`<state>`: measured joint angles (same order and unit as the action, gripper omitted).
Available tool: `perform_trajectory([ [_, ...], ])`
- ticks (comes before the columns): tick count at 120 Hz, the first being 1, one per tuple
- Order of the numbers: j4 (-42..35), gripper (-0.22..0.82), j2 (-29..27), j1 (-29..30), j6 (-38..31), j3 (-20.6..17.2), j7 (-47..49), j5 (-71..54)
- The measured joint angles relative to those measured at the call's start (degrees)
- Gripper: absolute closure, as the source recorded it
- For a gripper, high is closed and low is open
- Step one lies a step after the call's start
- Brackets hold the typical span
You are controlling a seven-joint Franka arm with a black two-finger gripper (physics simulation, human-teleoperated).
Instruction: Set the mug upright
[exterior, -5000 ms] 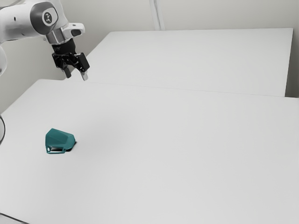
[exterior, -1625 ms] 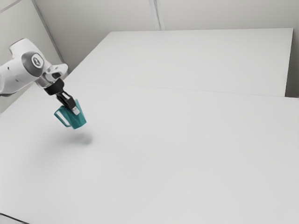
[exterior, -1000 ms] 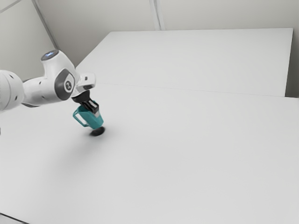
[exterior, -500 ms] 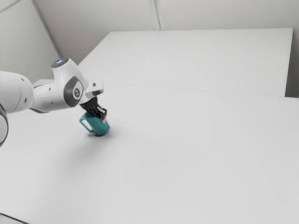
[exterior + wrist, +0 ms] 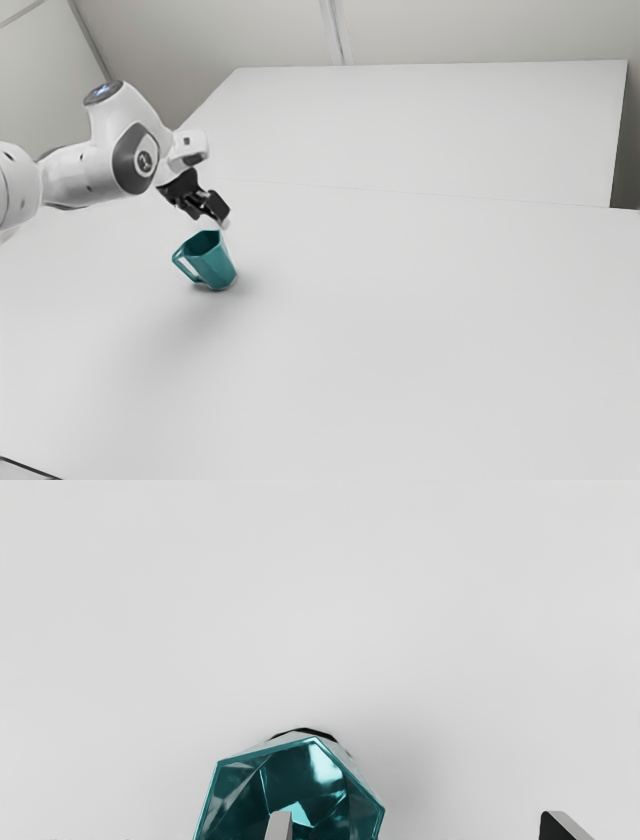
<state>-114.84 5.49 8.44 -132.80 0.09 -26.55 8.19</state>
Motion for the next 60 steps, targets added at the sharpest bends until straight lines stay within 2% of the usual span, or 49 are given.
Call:
perform_trajectory([
  [35, 17.76, 0.02, -0.43, -0.19, 20.18, -0.08, 2.42, -3.32],
  [49, 23.02, 0.01, -0.49, -0.20, 26.94, -0.09, 3.21, -4.52],
  [60, 24.36, 0.01, -1.14, -0.08, 30.88, -0.09, 3.66, -4.89],
])
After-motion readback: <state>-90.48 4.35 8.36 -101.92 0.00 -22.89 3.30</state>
